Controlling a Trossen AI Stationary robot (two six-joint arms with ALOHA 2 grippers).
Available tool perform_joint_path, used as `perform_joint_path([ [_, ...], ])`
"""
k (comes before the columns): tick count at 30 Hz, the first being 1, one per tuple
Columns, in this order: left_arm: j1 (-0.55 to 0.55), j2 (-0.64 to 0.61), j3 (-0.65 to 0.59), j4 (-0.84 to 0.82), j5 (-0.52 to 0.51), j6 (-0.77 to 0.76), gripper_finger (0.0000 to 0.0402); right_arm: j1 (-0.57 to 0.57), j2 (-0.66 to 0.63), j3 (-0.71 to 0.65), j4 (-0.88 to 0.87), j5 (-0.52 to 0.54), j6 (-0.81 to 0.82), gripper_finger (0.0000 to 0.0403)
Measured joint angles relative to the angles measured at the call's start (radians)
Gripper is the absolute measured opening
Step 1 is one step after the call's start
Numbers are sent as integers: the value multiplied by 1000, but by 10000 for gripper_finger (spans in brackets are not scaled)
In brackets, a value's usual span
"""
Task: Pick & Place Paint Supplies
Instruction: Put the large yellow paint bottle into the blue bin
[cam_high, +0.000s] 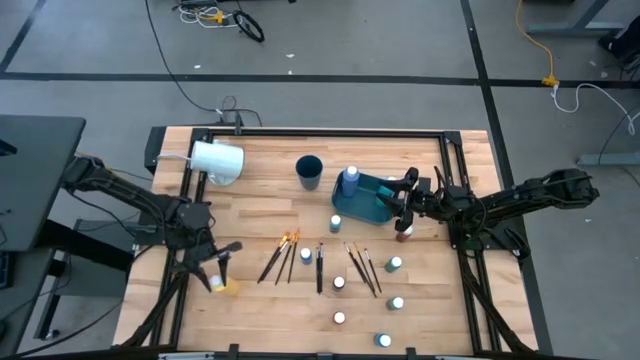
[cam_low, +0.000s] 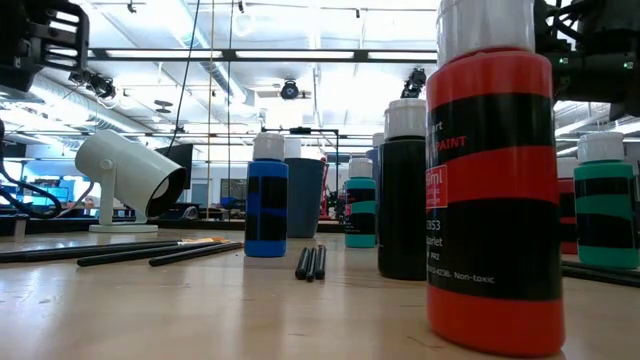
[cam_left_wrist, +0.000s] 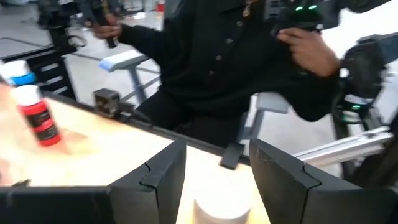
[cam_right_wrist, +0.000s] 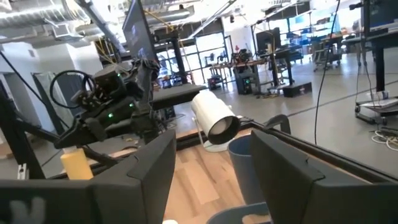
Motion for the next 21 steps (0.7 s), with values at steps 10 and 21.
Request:
perform_joint_path([
  [10,-35,0,0,-53,-112,57,178,0,0,0,-1,0,3,207],
  [21,-45,0,0,27,-225,37,123,0,0,0,-1,0,3,207],
])
